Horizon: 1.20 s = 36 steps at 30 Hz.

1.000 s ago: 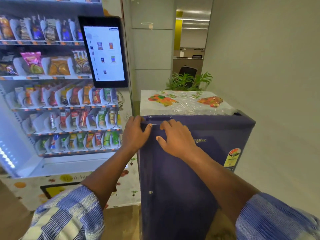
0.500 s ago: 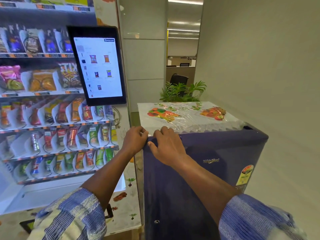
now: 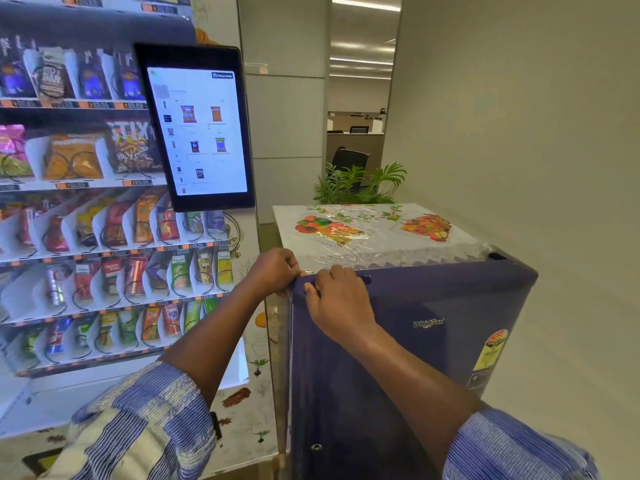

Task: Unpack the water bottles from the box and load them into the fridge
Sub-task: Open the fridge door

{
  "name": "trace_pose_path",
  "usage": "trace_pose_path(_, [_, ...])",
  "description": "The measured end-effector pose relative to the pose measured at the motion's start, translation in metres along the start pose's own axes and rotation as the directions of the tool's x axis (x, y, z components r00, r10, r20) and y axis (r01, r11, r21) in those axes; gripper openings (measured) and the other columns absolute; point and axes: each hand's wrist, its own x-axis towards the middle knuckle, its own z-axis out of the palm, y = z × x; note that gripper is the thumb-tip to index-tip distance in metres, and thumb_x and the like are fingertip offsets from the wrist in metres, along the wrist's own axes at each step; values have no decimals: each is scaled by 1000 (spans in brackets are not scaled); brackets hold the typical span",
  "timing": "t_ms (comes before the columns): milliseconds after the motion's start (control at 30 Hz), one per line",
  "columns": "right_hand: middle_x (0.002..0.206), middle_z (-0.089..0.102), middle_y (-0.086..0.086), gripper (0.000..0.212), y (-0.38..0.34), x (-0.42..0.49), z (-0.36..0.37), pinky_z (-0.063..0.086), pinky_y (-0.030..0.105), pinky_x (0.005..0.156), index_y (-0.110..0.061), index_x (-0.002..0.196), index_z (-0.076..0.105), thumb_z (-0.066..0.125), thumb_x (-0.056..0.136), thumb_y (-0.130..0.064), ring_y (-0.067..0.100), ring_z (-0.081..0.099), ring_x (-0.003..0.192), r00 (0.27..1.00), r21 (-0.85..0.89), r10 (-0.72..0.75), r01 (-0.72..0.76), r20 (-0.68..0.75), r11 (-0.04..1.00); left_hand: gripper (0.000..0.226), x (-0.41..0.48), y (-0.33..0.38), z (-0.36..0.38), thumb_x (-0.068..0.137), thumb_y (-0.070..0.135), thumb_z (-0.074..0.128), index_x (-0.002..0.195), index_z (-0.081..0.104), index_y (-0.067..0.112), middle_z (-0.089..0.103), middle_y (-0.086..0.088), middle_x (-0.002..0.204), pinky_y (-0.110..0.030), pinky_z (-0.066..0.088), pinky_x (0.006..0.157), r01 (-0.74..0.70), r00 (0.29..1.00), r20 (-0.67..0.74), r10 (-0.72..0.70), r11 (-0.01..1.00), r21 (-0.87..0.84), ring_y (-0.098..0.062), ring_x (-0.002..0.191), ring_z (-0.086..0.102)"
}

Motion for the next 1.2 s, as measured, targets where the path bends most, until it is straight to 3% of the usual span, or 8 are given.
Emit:
trace_pose_path(367, [112,59,9,42,-1,-2,-1,42,39,84,-12,114,60,36,101,-44,24,50,101,999,-19,14,-13,32,1000,5,5,11,-3,94,8,59,90,58,7,68,-17,75,-36,57,58,71,995,65,-73,996,46,-26,52,64])
trace_pose_path(633, [114,58,10,43,-2,-10,-9,42,39,86,-11,115,59,36,100,-44,26,50,103,999,-11,2,-1,48,1000,5,-7,16,4,93,5,56,96,60,2,70,-23,83,-46,62,65,80,997,-20,-79,991,107,-35,63,71])
trace_pose_path(833, [104,59,10,39,2,-44,-25,39,38,76,-11,105,61,39,97,-43,25,50,92,1000,15,-28,28,-8,1000,11,-35,24,20,91,18,64,91,62,7,66,-12,83,-38,58,65,71,993,-105,-46,968,239,-28,70,65])
trace_pose_path(1000, [111,60,11,39,8,-69,-54,41,39,85,-9,109,62,41,99,-41,27,52,101,997,107,-52,47,49,993,9,-75,27,33,92,19,58,86,60,12,66,-12,88,-41,53,71,57,968,-252,2,972,227,-31,80,60])
trace_pose_path(1200, [105,59,12,32,25,-122,-91,41,40,87,-10,98,60,45,98,-38,27,49,97,993,189,-92,76,76,979,15,-137,50,57,96,22,53,92,61,10,63,-12,87,-35,41,66,55,959,-285,-2,983,178,-30,79,55])
